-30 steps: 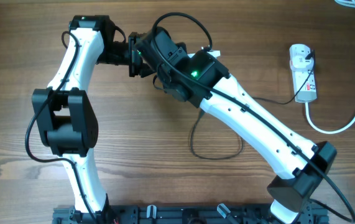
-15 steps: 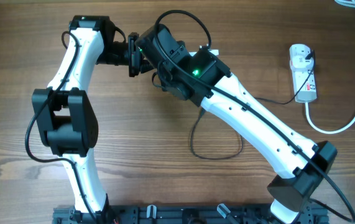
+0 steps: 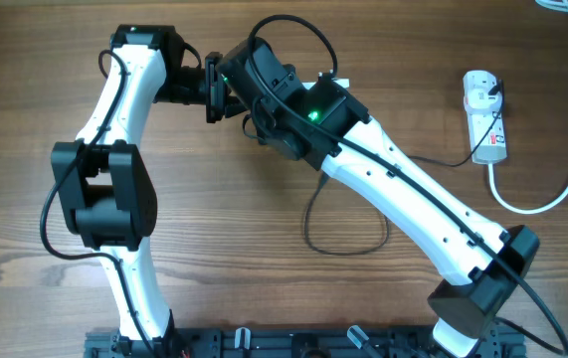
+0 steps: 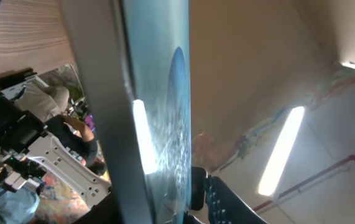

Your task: Plug charger to phone and switch on socket

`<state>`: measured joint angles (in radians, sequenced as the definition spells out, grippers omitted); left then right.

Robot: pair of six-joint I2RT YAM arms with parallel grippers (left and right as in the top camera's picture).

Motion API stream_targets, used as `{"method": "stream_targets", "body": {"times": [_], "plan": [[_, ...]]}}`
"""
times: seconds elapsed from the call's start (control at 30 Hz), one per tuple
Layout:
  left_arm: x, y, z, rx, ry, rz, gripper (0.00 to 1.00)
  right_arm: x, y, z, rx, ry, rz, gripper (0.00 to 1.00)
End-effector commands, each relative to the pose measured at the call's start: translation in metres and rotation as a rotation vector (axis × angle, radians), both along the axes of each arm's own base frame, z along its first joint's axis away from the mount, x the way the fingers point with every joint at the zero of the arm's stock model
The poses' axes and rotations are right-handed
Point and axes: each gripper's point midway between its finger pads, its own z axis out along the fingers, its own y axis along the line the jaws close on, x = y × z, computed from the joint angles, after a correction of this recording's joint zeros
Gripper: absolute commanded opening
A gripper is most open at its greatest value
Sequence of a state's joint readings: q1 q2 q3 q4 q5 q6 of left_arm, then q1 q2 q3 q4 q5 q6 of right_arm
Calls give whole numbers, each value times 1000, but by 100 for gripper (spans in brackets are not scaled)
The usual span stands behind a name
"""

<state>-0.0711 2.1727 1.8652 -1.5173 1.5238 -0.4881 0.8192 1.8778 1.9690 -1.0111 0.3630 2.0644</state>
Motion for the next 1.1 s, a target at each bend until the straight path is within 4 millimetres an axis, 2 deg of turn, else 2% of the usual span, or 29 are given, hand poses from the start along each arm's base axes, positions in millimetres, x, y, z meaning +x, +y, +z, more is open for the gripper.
{"method": "stream_targets", "body": {"times": [0.0,0.1,0.2,0.4,0.53,0.57,0.6,0.67,0.77,0.8,0.83,0.9,1.07], "plan": [[-6,-1,12,11,-39,-7,41,5,-2,10,11,-30,-22,5],[-6,-1,12,11,-39,-7,39,5,-2,10,11,-30,-22,5],[-6,-1,12,10,-41,-7,28,5,-2,10,11,-30,-22,5],[-4,-1,12,9,-55,-6,24,5,-2,10,10,-29,-22,5],[-4,-1,12,9,-55,-6,8,5,-2,10,11,-30,-21,5],[-4,-1,12,9,-54,-6,4,5,-2,10,10,-30,-21,10],[-4,-1,12,9,-55,-6,4,5,-2,10,8,-30,-19,19],[-4,-1,12,9,-55,-6,4,5,-2,10,7,-30,-18,42],[-4,-1,12,9,-62,-6,4,5,-2,10,-12,-38,4,70],[-3,-1,12,8,-69,-6,4,5,-2,11,-22,-43,14,83],[-2,-1,11,8,-78,-6,4,6,-5,13,-50,-59,28,91],[-1,-1,11,7,-94,-6,4,8,-12,22,-111,-101,51,100],[7,-1,9,4,-198,-6,4,4,-41,64,-307,-230,178,100]]}}
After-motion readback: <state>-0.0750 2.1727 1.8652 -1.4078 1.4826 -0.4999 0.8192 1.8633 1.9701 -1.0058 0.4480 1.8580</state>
